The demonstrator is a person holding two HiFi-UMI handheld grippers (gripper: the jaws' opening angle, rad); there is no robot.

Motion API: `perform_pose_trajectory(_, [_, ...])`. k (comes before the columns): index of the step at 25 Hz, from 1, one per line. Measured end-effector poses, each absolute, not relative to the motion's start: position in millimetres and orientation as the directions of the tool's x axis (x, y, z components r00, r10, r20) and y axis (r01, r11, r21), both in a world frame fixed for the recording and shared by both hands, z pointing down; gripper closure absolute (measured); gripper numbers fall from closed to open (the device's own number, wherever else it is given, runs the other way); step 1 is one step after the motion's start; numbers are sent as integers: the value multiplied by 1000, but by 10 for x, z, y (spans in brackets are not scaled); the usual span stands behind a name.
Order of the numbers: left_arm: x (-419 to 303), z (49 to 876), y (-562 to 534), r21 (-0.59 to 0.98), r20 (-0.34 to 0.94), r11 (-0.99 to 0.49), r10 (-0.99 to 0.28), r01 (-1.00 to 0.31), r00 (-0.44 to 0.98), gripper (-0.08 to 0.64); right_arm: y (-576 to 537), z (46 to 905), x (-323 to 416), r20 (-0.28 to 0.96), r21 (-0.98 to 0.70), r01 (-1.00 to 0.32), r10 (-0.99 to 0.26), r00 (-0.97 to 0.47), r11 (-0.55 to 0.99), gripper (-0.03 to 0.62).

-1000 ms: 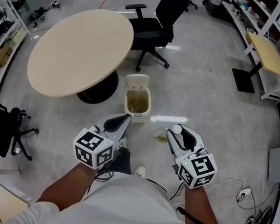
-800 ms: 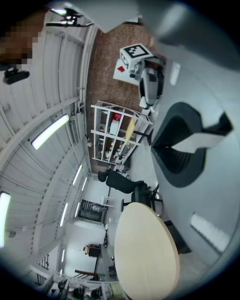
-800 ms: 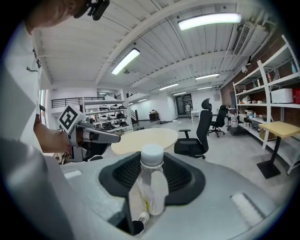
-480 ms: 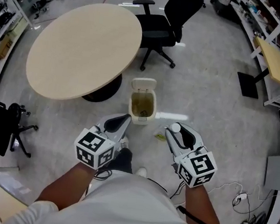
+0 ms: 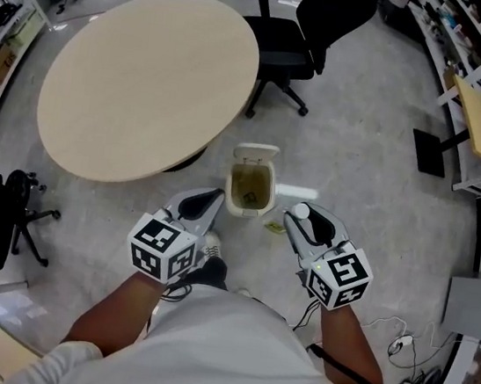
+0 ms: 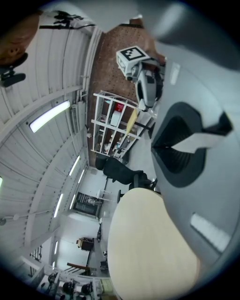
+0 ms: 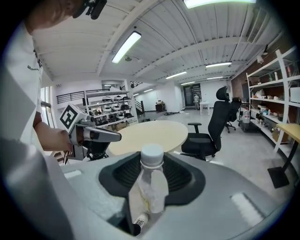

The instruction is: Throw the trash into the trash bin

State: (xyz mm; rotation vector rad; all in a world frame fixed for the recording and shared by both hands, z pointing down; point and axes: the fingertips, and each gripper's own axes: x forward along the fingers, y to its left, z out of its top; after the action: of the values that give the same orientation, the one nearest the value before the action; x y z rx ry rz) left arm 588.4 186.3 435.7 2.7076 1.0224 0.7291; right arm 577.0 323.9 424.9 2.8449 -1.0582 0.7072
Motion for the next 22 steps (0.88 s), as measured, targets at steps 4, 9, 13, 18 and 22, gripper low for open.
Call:
perform_pose_trajectory(4, [6112, 4464, 1710, 310, 396, -754, 656, 579, 642, 551, 3123, 4383, 6070, 459, -112, -627, -600, 655, -771, 442])
perform_pose_trajectory(9, [6300, 4598, 1648, 329, 416, -734, 678, 594, 607, 552, 3009, 4595, 6412, 501, -122, -607, -577, 645, -785, 443])
perform_pose_trajectory(13, [6358, 4803, 1721, 348, 448, -719, 691, 601, 568, 552, 2959, 4928, 6617, 540, -132, -602, -567, 622, -787, 443])
perform_pose_trajectory(18, [6364, 5117, 1845, 359, 502, -737, 670, 573, 547, 552, 2950, 5616, 6736, 602, -184, -606, -576, 553, -774, 443])
perform_pose_trajectory(22, [6460, 5493, 1863, 349, 565, -790, 606, 504, 559, 552, 2950, 6159, 6825, 640, -221, -620, -592, 490, -753, 443])
